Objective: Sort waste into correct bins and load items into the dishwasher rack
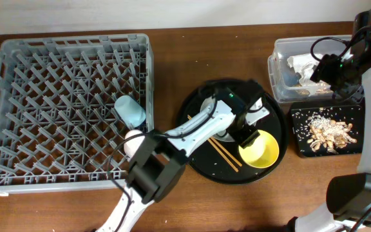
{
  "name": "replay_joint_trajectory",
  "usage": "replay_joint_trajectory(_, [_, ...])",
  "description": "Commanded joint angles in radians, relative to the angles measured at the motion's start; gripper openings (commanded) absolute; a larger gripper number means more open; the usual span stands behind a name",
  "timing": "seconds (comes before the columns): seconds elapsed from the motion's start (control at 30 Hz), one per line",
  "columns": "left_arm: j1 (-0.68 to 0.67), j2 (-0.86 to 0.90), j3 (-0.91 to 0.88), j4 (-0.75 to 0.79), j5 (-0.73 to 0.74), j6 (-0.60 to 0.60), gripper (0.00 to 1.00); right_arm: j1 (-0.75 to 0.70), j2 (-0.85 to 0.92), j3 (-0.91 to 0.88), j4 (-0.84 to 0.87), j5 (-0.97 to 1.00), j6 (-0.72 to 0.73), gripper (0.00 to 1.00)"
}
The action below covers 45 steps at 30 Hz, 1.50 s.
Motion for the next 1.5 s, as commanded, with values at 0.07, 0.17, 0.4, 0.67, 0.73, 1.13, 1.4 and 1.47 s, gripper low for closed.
replay_joint_trajectory(0.07, [-0.004, 0.028, 0.008, -0.001, 0.005, 0.005, 0.18, 0.003, 0.002, -0.009, -0.004, 0.020, -0.014, 0.78])
replay_joint_trajectory(0.17, [-0.004, 0.028, 0.010, -0.002, 0.005, 0.005, 0.05, 0.003, 0.002, -0.009, -0.004, 0.021, -0.014, 0.78])
replay_joint_trajectory(0.4, [0.016, 0.025, 0.294, -0.235, 0.031, 0.006, 0.00, 0.003, 0.002, -0.009, -0.004, 0.021, -0.014, 0.78])
replay_joint_trajectory(0.67, [0.439, 0.023, 0.996, -0.766, -0.628, -0.121, 0.01, 0.003, 0.002, -0.009, 0.002, 0.027, -0.014, 0.82])
replay_joint_trajectory(0.73, [0.541, 0.032, 0.997, -0.748, -0.960, -0.180, 0.01, 0.003, 0.002, -0.009, 0.002, 0.027, -0.014, 0.82])
replay_joint_trajectory(1.13, [0.595, 0.332, 0.995, -0.458, -1.408, -0.082, 0.00, 0.003, 0.002, -0.009, 0.024, 0.027, -0.014, 0.86])
replay_joint_trajectory(1.4, [0.592, 0.381, 0.994, -0.460, -1.269, -0.082, 0.00, 0.003, 0.003, -0.009, 0.024, 0.027, -0.014, 0.86])
replay_joint_trajectory(1.47, [0.589, 0.381, 0.993, -0.463, -1.232, -0.082, 0.00, 0.003, 0.003, -0.009, 0.024, 0.027, -0.014, 0.86])
